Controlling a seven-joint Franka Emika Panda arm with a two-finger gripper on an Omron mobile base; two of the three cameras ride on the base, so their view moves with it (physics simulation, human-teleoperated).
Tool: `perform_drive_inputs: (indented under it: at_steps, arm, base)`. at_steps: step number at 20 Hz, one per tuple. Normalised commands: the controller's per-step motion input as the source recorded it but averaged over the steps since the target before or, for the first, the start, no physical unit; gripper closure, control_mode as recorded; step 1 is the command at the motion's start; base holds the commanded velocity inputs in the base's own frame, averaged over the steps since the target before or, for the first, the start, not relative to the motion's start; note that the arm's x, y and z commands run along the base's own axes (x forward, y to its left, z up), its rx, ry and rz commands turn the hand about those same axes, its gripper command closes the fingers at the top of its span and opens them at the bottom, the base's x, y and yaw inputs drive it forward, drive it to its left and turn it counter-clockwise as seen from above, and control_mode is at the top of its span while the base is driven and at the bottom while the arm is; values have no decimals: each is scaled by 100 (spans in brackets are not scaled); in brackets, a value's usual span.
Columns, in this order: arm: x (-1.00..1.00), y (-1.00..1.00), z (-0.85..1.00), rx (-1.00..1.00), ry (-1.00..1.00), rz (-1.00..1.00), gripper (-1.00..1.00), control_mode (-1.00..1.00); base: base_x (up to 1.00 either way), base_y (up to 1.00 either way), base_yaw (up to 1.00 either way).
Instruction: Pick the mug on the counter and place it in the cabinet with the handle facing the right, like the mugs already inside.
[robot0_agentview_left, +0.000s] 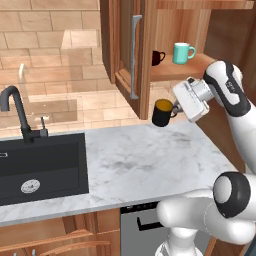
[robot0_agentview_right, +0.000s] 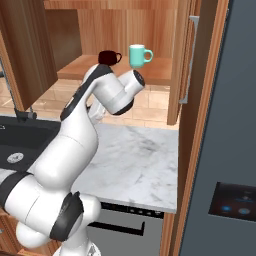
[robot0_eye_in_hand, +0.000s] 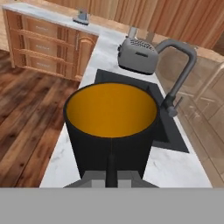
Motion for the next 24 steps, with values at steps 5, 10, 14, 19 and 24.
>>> perform_drive_inputs:
  at_steps: [5, 10, 14, 19, 24]
  arm:
    - [4, 0, 30, 0, 8, 0, 100, -100]
    - [2, 0, 22, 1, 7, 0, 100, -100]
    - [0, 0, 6, 0, 4, -6, 100, -100]
    - [0, 0, 5, 0, 2, -10, 100, -100]
    - [0, 0, 7, 2, 3, -12, 100, -100]
  base:
    - [0, 0, 0]
    - [0, 0, 0]
    - [0, 0, 0]
    - [0, 0, 0]
    - [0, 0, 0]
